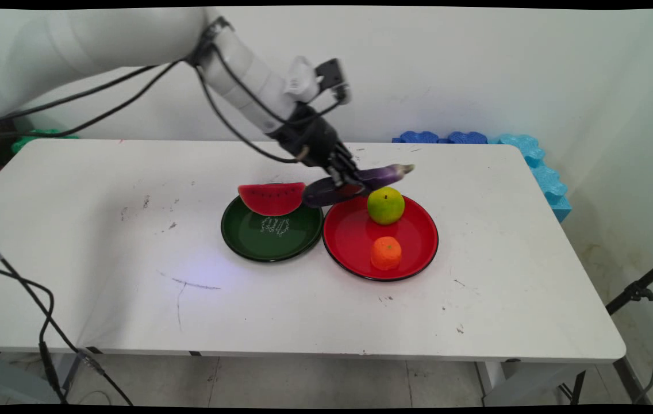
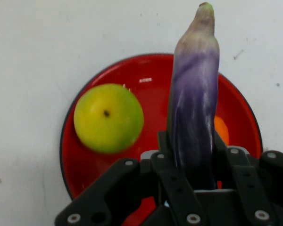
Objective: Place the picked object on the red plate
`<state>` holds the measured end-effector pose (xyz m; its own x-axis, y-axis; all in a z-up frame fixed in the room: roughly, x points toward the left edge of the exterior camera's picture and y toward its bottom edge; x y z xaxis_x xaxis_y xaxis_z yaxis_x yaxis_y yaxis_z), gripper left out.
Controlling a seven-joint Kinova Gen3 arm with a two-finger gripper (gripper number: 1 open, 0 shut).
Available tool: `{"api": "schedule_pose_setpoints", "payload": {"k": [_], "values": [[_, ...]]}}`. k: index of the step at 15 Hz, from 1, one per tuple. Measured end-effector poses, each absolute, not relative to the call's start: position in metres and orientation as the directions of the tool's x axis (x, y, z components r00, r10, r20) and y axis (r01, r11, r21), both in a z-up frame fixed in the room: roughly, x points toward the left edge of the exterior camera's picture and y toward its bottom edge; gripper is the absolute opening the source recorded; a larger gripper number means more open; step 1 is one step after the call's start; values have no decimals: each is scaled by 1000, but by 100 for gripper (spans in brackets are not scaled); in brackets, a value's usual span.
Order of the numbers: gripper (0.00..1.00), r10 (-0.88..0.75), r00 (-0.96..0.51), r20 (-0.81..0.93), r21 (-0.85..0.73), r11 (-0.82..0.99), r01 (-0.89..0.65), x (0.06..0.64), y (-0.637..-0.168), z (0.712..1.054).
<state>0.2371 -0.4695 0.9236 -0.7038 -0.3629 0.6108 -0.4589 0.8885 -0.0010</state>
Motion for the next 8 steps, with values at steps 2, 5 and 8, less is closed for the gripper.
{"api": "schedule_pose_setpoints", "payload": {"k": [2,5,8], "values": [[0,-361,-708,607,-3,890,-457,223,-478,919],[0,-350,-723,595,-7,898,-440,207,-489,910],[0,-331,-747,577,-11,911,-412,193,-500,895]]}}
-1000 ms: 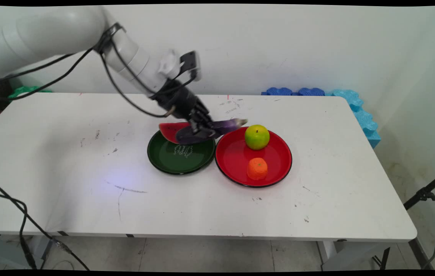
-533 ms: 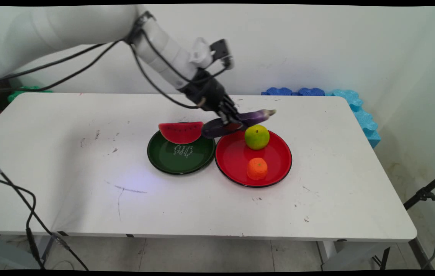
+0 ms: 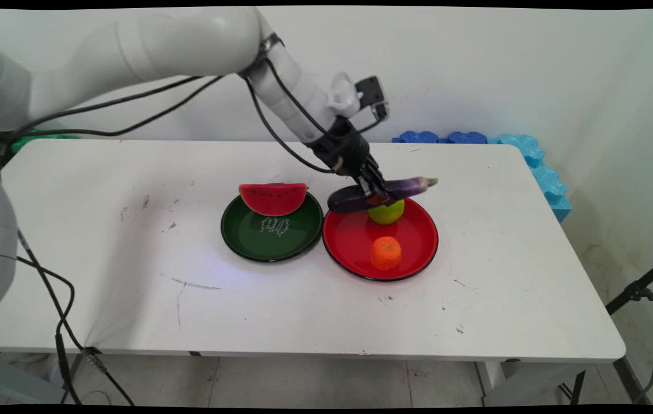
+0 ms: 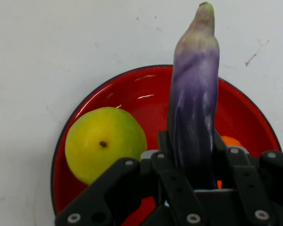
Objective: Place the picked object on the red plate
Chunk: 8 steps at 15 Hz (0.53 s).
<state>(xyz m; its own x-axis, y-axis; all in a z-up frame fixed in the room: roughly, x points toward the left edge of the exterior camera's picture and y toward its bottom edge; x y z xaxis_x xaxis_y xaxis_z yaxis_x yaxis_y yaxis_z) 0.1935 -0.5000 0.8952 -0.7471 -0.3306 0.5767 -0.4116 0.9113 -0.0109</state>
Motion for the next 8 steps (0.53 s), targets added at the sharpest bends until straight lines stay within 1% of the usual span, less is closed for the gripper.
{"api": "schedule_pose_setpoints", "payload": {"k": [8], "values": [[0,-296,-788,539,-22,931,-365,177,-515,859]]}}
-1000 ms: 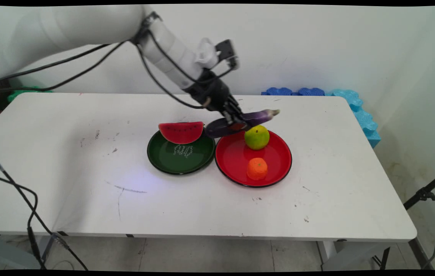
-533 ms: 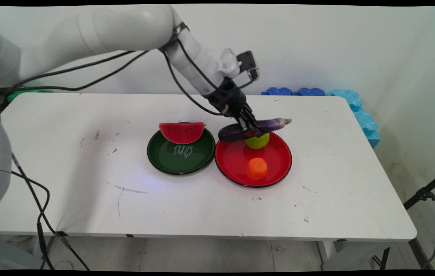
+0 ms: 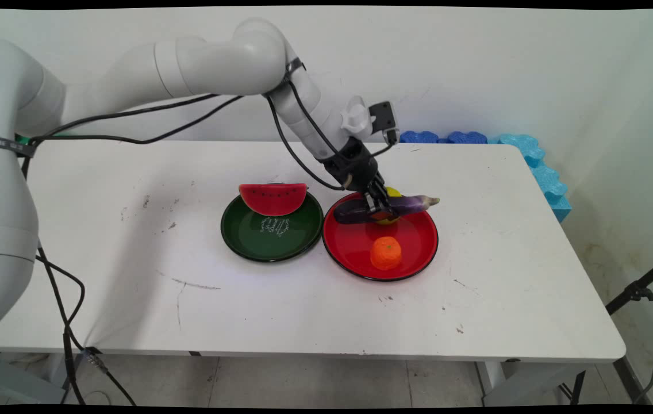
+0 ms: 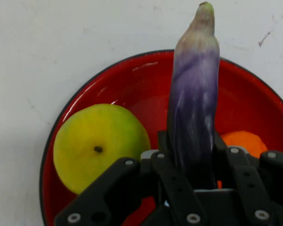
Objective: Place the picked object on the red plate
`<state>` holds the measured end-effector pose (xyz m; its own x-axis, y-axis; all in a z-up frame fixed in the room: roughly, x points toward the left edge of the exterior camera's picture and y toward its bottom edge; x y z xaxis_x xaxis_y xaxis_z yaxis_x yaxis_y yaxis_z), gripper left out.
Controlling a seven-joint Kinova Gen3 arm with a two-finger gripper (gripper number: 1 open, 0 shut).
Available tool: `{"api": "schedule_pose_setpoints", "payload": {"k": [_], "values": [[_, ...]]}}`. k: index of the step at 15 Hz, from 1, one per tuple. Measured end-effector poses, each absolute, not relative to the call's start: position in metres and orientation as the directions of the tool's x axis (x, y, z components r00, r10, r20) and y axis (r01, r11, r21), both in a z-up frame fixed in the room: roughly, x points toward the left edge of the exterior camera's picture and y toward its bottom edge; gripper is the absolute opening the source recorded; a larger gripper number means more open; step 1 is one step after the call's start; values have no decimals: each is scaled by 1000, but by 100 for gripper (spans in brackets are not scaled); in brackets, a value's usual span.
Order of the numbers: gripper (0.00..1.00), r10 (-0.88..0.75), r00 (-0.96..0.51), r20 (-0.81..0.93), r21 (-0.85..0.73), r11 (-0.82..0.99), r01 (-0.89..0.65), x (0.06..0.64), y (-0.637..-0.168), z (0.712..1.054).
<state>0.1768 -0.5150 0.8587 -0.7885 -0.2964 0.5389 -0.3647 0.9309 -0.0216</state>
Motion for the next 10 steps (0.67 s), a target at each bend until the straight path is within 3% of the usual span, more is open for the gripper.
{"api": "schedule_pose_setpoints", "payload": {"k": [3,4,10], "values": [[0,-295,-793,533,-18,933,-359,173,-517,851],[100,-294,-794,532,-15,934,-356,172,-517,848],[100,-292,-779,555,-12,934,-358,166,-517,853]]}}
